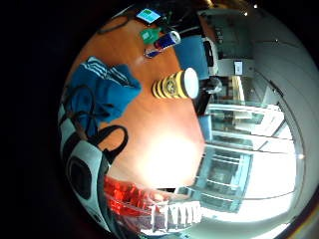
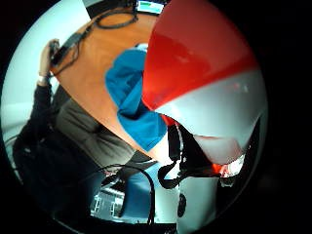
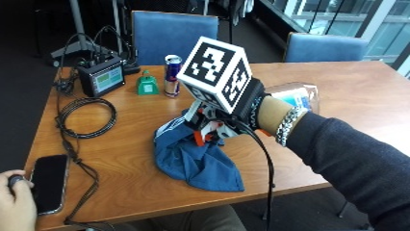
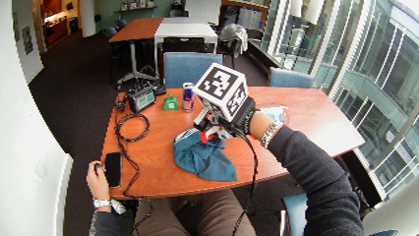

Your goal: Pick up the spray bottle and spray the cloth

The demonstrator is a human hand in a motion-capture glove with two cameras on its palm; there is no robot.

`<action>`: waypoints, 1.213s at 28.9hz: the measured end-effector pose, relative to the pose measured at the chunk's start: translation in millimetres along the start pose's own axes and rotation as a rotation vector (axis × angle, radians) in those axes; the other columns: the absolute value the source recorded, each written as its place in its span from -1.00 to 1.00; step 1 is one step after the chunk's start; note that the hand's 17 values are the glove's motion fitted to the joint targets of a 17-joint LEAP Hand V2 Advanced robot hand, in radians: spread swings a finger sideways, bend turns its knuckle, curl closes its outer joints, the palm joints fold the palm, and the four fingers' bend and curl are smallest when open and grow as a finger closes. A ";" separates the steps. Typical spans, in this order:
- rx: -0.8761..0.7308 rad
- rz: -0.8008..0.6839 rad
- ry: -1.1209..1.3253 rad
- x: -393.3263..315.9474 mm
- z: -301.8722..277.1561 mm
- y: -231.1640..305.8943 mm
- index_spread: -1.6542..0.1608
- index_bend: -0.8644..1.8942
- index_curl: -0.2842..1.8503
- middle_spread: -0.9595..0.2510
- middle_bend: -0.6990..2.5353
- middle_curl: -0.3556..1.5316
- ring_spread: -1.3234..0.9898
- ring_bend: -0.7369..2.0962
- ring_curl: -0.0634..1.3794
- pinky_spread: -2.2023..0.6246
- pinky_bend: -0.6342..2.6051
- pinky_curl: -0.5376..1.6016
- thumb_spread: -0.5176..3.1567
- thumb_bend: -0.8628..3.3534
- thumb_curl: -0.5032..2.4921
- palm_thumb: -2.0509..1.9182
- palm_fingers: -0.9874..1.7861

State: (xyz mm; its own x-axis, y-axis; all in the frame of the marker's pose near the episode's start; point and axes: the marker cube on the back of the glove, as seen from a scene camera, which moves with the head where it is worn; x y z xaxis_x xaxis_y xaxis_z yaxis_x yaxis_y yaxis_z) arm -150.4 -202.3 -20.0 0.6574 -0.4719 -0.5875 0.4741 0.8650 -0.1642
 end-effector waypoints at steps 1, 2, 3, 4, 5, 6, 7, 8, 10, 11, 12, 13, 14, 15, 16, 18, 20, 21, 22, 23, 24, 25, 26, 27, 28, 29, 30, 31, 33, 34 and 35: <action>-0.016 -0.013 0.011 -6.0 6.2 -0.3 0.49 -0.23 -0.28 0.19 -0.20 -0.11 -0.08 0.00 -0.32 0.33 -0.33 -0.14 -0.15 -0.60 -0.38 0.39 0.73; -0.030 -0.024 0.017 -11.5 12.0 -0.3 0.49 -0.23 -0.28 0.19 -0.20 -0.11 -0.08 0.00 -0.32 0.33 -0.33 -0.14 -0.15 -0.60 -0.38 0.39 0.73; -0.042 -0.034 0.019 -16.6 17.6 0.0 0.49 -0.23 -0.28 0.19 -0.20 -0.11 -0.08 0.00 -0.32 0.33 -0.33 -0.14 -0.15 -0.60 -0.38 0.39 0.73; -0.053 -0.042 0.017 -21.3 22.9 0.6 0.49 -0.23 -0.28 0.19 -0.20 -0.11 -0.08 0.00 -0.32 0.33 -0.33 -0.14 -0.15 -0.60 -0.38 0.39 0.73; -0.063 -0.048 0.013 -25.7 28.1 1.6 0.49 -0.23 -0.28 0.19 -0.20 -0.11 -0.08 0.00 -0.32 0.33 -0.33 -0.14 -0.15 -0.60 -0.38 0.39 0.73; -0.072 -0.053 0.008 -29.4 32.8 3.2 0.49 -0.23 -0.28 0.19 -0.20 -0.11 -0.08 0.00 -0.32 0.33 -0.33 -0.14 -0.15 -0.60 -0.38 0.39 0.73; -0.081 -0.056 0.004 -32.2 37.0 5.2 0.49 -0.23 -0.28 0.19 -0.20 -0.11 -0.08 0.00 -0.32 0.33 -0.33 -0.14 -0.15 -0.60 -0.38 0.39 0.73; -0.089 -0.057 0.001 -34.1 40.3 7.3 0.49 -0.23 -0.28 0.19 -0.20 -0.11 -0.08 0.00 -0.32 0.33 -0.33 -0.14 -0.15 -0.60 -0.38 0.39 0.73; -0.097 -0.054 -0.002 -34.3 43.9 10.8 0.49 -0.23 -0.28 0.19 -0.20 -0.11 -0.08 0.00 -0.32 0.33 -0.33 -0.14 -0.15 -0.60 -0.38 0.39 0.73; -0.097 -0.050 -0.004 -32.7 43.8 11.7 0.49 -0.23 -0.28 0.19 -0.20 -0.11 -0.08 0.00 -0.32 0.33 -0.33 -0.14 -0.15 -0.60 -0.37 0.39 0.73; -0.094 -0.044 -0.008 -30.3 42.6 12.0 0.49 -0.23 -0.28 0.19 -0.20 -0.11 -0.08 0.00 -0.32 0.33 -0.33 -0.14 -0.15 -0.60 -0.37 0.39 0.73; -0.088 -0.037 -0.015 -27.3 40.2 11.7 0.49 -0.23 -0.28 0.19 -0.20 -0.11 -0.08 0.00 -0.32 0.33 -0.33 -0.14 -0.15 -0.60 -0.37 0.39 0.73; -0.078 -0.027 -0.026 -24.0 36.7 10.8 0.49 -0.23 -0.28 0.19 -0.20 -0.11 -0.08 0.00 -0.32 0.33 -0.33 -0.14 -0.15 -0.60 -0.37 0.39 0.73; -0.066 -0.015 -0.042 -20.3 32.0 9.3 0.49 -0.23 -0.28 0.19 -0.20 -0.11 -0.08 0.00 -0.32 0.33 -0.33 -0.14 -0.15 -0.60 -0.37 0.39 0.73; -0.050 -0.002 -0.063 -16.4 26.4 7.4 0.49 -0.23 -0.28 0.19 -0.20 -0.11 -0.08 0.00 -0.32 0.33 -0.33 -0.14 -0.15 -0.60 -0.37 0.39 0.73; -0.010 0.024 -0.119 -8.4 13.0 2.8 0.49 -0.23 -0.28 0.19 -0.20 -0.11 -0.08 0.00 -0.32 0.33 -0.33 -0.14 -0.15 -0.60 -0.37 0.39 0.73; 0.042 0.047 -0.191 -0.6 -2.9 -1.8 0.49 -0.23 -0.28 0.19 -0.20 -0.11 -0.08 0.00 -0.32 0.33 -0.33 -0.14 -0.15 -0.60 -0.37 0.39 0.73; 0.073 0.059 -0.234 3.0 -11.9 -3.7 0.49 -0.23 -0.28 0.19 -0.20 -0.11 -0.08 0.00 -0.32 0.33 -0.33 -0.13 -0.15 -0.60 -0.37 0.39 0.73; 0.107 0.069 -0.282 6.3 -21.4 -5.5 0.49 -0.23 -0.28 0.19 -0.20 -0.11 -0.08 0.00 -0.32 0.33 -0.33 -0.13 -0.15 -0.60 -0.37 0.39 0.73; 0.143 0.078 -0.337 9.5 -31.1 -7.2 0.49 -0.23 -0.28 0.19 -0.20 -0.11 -0.08 0.00 -0.32 0.33 -0.33 -0.13 -0.15 -0.60 -0.37 0.39 0.73; 0.182 0.086 -0.398 12.5 -40.5 -9.1 0.49 -0.23 -0.28 0.19 -0.20 -0.11 -0.08 0.00 -0.32 0.33 -0.33 -0.13 -0.15 -0.60 -0.37 0.39 0.73; 0.220 0.091 -0.467 15.2 -49.2 -11.3 0.49 -0.23 -0.28 0.19 -0.20 -0.11 -0.08 0.00 -0.32 0.33 -0.33 -0.13 -0.15 -0.60 -0.37 0.39 0.73; 0.258 0.093 -0.542 17.7 -56.8 -13.6 0.49 -0.23 -0.28 0.19 -0.20 -0.11 -0.08 0.00 -0.32 0.33 -0.33 -0.13 -0.15 -0.60 -0.37 0.39 0.73; 0.296 0.093 -0.621 19.6 -63.5 -15.9 0.49 -0.23 -0.28 0.19 -0.20 -0.11 -0.07 0.00 -0.32 0.33 -0.33 -0.13 -0.15 -0.60 -0.37 0.39 0.73; 0.333 0.093 -0.701 20.7 -69.6 -18.0 0.49 -0.23 -0.28 0.19 -0.20 -0.11 -0.07 0.00 -0.32 0.33 -0.33 -0.13 -0.15 -0.60 -0.37 0.39 0.73; 0.369 0.092 -0.781 20.8 -75.5 -20.0 0.49 -0.23 -0.28 0.19 -0.20 -0.11 -0.07 0.00 -0.32 0.33 -0.33 -0.13 -0.15 -0.60 -0.37 0.39 0.73; 0.405 0.093 -0.862 19.9 -81.1 -22.1 0.49 -0.23 -0.28 0.19 -0.19 -0.11 -0.07 0.00 -0.32 0.33 -0.33 -0.13 -0.15 -0.60 -0.37 0.39 0.73; 0.442 0.095 -0.944 18.3 -86.3 -24.7 0.49 -0.23 -0.28 0.20 -0.19 -0.11 -0.07 0.00 -0.32 0.33 -0.33 -0.13 -0.15 -0.60 -0.37 0.39 0.73; 0.523 0.108 -1.105 13.6 -94.8 -31.9 0.49 -0.23 -0.28 0.20 -0.19 -0.11 -0.07 0.00 -0.32 0.33 -0.33 -0.13 -0.15 -0.60 -0.37 0.39 0.73; 0.564 0.119 -1.179 10.6 -98.1 -36.3 0.49 -0.23 -0.28 0.20 -0.19 -0.11 -0.07 0.00 -0.32 0.33 -0.33 -0.13 -0.15 -0.60 -0.37 0.39 0.73; 0.605 0.134 -1.243 7.5 -100.9 -40.9 0.49 -0.24 -0.28 0.20 -0.19 -0.11 -0.07 0.00 -0.32 0.32 -0.33 -0.13 -0.15 -0.60 -0.37 0.39 0.73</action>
State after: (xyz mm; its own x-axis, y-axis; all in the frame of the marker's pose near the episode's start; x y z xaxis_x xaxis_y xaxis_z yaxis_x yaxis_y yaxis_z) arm -223.9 -224.0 -97.6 0.6498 -0.5092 0.5643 0.3342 0.8582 0.3896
